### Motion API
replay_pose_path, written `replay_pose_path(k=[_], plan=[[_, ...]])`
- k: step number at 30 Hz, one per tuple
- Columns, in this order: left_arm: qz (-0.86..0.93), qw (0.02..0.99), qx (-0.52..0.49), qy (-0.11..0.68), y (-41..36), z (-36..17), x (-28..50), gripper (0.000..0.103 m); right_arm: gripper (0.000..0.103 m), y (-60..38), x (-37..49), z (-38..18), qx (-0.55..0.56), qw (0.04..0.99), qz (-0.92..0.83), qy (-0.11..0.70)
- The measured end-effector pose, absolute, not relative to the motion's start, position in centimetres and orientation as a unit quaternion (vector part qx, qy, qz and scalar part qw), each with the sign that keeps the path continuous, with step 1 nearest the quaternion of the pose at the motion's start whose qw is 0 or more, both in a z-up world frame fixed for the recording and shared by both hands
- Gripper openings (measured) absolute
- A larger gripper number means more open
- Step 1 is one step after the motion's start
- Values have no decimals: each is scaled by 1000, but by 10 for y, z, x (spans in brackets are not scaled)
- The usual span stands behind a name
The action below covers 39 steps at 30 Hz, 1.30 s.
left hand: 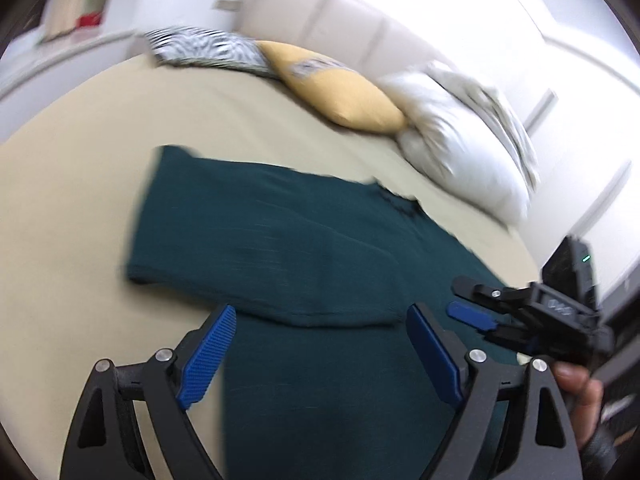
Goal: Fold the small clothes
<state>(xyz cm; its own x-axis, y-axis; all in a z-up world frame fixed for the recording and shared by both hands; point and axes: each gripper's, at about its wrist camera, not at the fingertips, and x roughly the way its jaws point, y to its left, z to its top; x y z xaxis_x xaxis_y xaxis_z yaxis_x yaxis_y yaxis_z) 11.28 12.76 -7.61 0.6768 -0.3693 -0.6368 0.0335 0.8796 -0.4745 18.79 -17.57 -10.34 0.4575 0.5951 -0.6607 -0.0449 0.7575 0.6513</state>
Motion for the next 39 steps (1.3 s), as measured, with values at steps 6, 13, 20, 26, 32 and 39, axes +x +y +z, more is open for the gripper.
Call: replay_pose_path(k=[6, 13, 20, 26, 32, 39], plan=[[-71, 883, -268, 379, 182, -80, 113, 83, 30, -135, 242, -140, 244, 790, 160, 539], [-67, 877, -290, 376, 192, -83, 129, 81, 7, -122, 253, -119, 172, 825, 163, 513], [-78, 882, -264, 381, 182, -78, 151, 81, 6, -190, 258, -75, 171, 855, 131, 471], [-66, 875, -240, 415, 166, -85, 202, 81, 6, -260, 263, -80, 187, 859, 86, 469], [-57, 862, -204, 461, 147, -103, 250, 62, 6, -282, 265, -99, 188, 863, 72, 463], [-41, 863, -170, 473, 133, -117, 261, 26, 6, -275, 272, -115, 165, 869, 63, 462]])
